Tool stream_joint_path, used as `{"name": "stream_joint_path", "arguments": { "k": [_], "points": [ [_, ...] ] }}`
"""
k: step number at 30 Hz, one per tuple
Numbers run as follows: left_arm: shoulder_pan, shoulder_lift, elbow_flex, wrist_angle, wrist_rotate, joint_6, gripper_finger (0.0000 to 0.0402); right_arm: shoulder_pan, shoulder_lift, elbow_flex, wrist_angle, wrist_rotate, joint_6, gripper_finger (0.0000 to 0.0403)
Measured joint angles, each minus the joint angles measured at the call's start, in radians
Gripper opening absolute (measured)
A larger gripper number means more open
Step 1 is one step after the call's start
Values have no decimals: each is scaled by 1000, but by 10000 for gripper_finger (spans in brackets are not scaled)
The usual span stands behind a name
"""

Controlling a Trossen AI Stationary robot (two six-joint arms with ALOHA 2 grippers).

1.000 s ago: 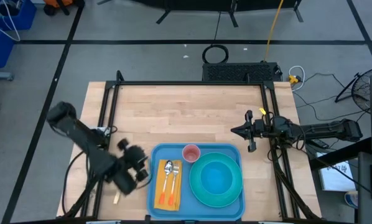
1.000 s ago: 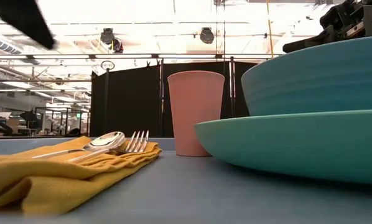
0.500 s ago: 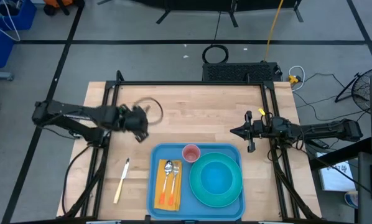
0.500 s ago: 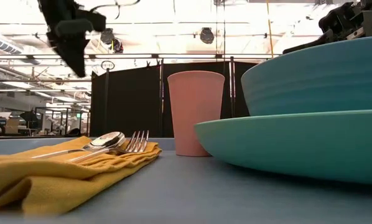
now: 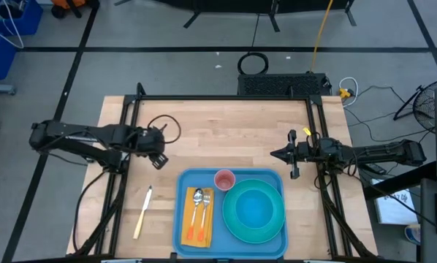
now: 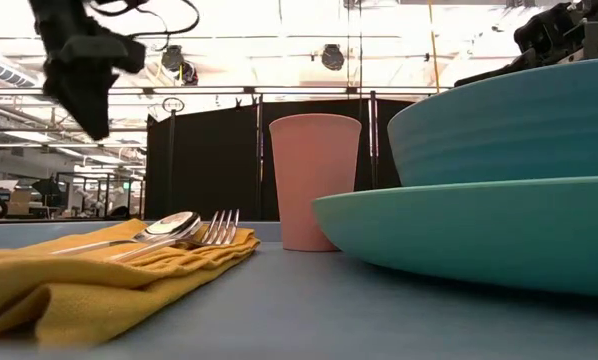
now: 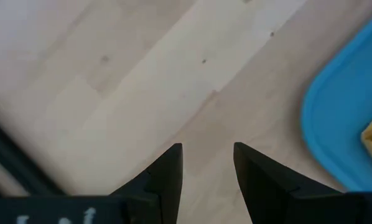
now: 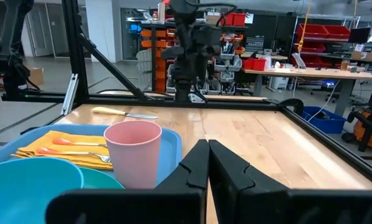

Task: Set up tray
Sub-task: Put the yellow knife to the left of the orange spoon on the yellow table napkin on the blue tray

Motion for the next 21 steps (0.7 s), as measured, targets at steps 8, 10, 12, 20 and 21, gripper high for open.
{"name": "stream_joint_path", "arguments": {
  "k": [8, 10, 12, 20, 21],
  "points": [
    [-69, -309, -280, 282, 25, -108, 147, 0, 2, 0, -4, 1, 7, 0],
    [-105, -373, -321, 287, 31, -163, 147, 0, 2, 0, -4, 2, 7, 0],
    [-150, -416, -354, 291, 40, -236, 147, 0, 2, 0, -3, 3, 6, 0],
    [-407, -412, -491, 455, 146, -541, 147, 0, 2, 0, -5, 4, 10, 0],
    [-444, -398, -498, 477, 150, -587, 147, 0, 2, 0, -6, 4, 11, 0]
  ]
}}
